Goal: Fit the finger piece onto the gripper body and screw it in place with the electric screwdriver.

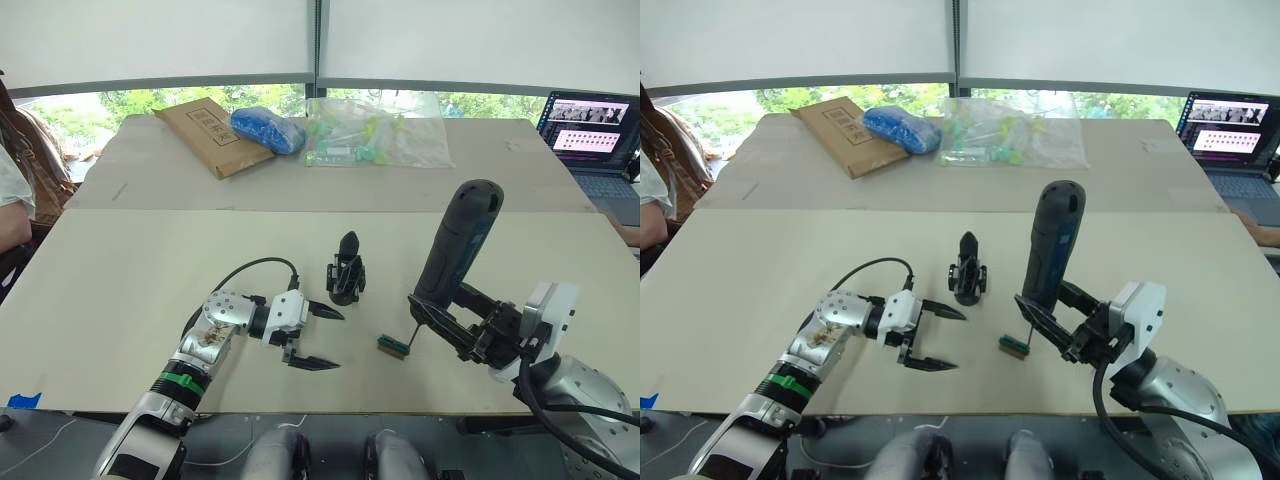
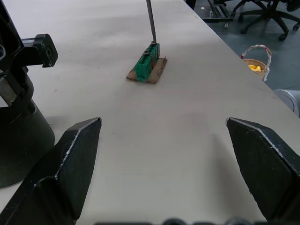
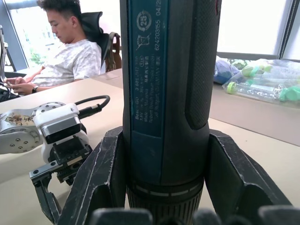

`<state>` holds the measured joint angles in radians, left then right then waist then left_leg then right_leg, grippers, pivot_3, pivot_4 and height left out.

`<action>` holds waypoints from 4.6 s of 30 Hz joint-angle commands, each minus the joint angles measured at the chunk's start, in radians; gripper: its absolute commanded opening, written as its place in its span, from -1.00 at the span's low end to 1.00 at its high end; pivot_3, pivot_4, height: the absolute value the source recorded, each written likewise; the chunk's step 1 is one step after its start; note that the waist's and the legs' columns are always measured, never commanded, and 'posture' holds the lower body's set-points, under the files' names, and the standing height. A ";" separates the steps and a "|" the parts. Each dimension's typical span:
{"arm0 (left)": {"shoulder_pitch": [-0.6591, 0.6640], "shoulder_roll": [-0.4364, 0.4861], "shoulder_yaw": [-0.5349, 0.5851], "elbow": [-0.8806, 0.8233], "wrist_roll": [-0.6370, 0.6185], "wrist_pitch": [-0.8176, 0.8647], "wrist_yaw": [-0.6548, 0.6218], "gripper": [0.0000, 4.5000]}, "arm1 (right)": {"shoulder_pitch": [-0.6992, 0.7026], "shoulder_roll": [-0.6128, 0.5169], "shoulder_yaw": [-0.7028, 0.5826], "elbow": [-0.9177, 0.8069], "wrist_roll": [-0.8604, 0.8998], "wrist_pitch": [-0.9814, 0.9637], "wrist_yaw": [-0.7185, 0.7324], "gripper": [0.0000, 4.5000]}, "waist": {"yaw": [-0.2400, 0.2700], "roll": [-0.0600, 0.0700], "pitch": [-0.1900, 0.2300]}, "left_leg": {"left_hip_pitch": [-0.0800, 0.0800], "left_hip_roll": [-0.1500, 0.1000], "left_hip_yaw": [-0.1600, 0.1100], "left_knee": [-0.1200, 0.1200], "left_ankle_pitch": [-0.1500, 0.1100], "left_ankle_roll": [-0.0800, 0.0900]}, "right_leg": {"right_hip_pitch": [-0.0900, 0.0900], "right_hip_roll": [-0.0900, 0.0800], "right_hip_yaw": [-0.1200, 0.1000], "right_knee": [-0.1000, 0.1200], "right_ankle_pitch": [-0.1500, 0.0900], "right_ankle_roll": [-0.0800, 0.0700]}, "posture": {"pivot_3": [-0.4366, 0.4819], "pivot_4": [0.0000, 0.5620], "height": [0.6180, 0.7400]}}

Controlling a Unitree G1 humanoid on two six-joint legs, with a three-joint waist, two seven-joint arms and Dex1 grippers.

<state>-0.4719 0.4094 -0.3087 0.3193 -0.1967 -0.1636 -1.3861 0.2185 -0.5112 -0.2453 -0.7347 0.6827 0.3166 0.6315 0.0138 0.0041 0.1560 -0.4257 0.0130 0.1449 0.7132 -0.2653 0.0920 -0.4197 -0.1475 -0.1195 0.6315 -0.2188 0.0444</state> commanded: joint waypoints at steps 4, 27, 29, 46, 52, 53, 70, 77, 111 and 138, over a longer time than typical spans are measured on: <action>-0.022 -0.001 0.010 0.001 -0.003 -0.025 -0.001 1.00 | -0.022 -0.001 -0.012 -0.026 0.011 -0.028 -0.001 -0.15 | 0.000 0.000 0.000 | 0.000 0.000 0.000 0.000 0.000 0.000 | 0.000 0.000 0.000 0.000 0.000 0.000 | -0.05 -0.47 0.87; 0.025 0.038 0.033 -0.048 -0.027 0.009 0.009 1.00 | -0.018 -0.052 -0.067 -0.071 0.079 -0.017 0.029 -0.15 | -0.001 0.000 0.000 | 0.000 0.000 0.000 0.000 0.000 0.000 | 0.000 0.000 0.000 0.000 0.000 0.000 | -0.05 -0.47 0.87; 0.039 0.051 0.048 -0.069 -0.037 0.034 0.018 1.00 | -0.037 -0.090 -0.082 -0.100 0.106 -0.003 0.032 -0.15 | -0.002 0.000 0.000 | 0.000 0.000 0.000 0.000 0.000 0.000 | 0.000 0.000 0.000 0.000 0.000 0.000 | -0.05 -0.47 0.87; 0.074 0.148 0.167 -0.184 -0.085 0.176 0.112 1.00 | -0.382 -0.322 -0.080 -0.039 0.456 0.165 0.008 -0.15 | 0.002 -0.001 0.001 | 0.000 0.001 -0.001 0.000 0.000 0.000 | 0.000 -0.001 0.000 -0.001 0.001 -0.001 | -0.05 -0.47 0.87; 0.054 0.160 0.176 -0.166 -0.080 0.165 0.117 1.00 | -0.594 -0.342 -0.014 0.093 0.539 0.253 0.059 -0.15 | -0.001 -0.002 0.001 | 0.000 0.000 0.000 0.001 -0.001 0.001 | 0.000 -0.001 0.000 -0.001 0.001 0.000 | -0.05 -0.47 0.87; 0.049 0.161 0.177 -0.163 -0.080 0.166 0.117 1.00 | -0.630 -0.344 -0.004 0.117 0.548 0.269 0.074 -0.15 | 0.000 -0.002 0.001 | 0.000 0.000 0.000 0.000 -0.001 0.001 | 0.000 -0.001 0.000 -0.001 0.001 0.000 | -0.05 -0.47 0.87; -0.069 0.131 0.139 -0.019 -0.027 0.111 0.098 1.00 | -1.172 -0.101 0.237 0.479 0.421 0.407 0.154 -0.15 | -0.005 -0.002 0.001 | -0.005 0.000 0.002 0.002 0.000 0.001 | -0.003 0.000 -0.002 0.000 0.002 0.001 | -0.05 -0.47 0.87; -0.114 0.090 0.128 0.042 -0.010 0.088 0.100 1.00 | -1.251 0.028 0.305 0.602 0.259 0.386 0.167 -0.15 | -0.007 -0.002 0.001 | -0.006 0.000 0.003 0.001 0.000 0.001 | -0.003 0.000 -0.003 0.002 0.002 0.001 | -0.05 -0.47 0.87; -0.205 -0.035 0.110 0.233 0.076 -0.015 0.123 1.00 | -1.160 0.072 0.309 0.625 0.006 0.341 0.331 -0.15 | -0.027 -0.002 0.001 | -0.006 0.000 0.003 0.001 0.000 0.001 | -0.003 0.001 -0.003 0.001 0.003 0.002 | -0.05 -0.47 0.87; -0.221 -0.053 0.114 0.248 0.070 -0.018 0.116 1.00 | -1.157 0.047 0.315 0.633 -0.033 0.349 0.378 -0.15 | -0.027 -0.002 0.001 | -0.006 0.000 0.003 0.001 0.000 0.001 | -0.003 0.001 -0.003 0.001 0.003 0.002 | -0.05 -0.47 0.87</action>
<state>-0.6710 0.3610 -0.1998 0.5847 -0.1191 -0.1711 -1.2709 -0.9257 -0.4598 0.1065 -0.0590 0.6408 0.6901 1.0010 -0.0130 0.0022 0.1568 -0.4322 0.0126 0.1478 0.7140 -0.2655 0.0928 -0.4230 -0.1465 -0.1227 0.6324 -0.2160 0.0468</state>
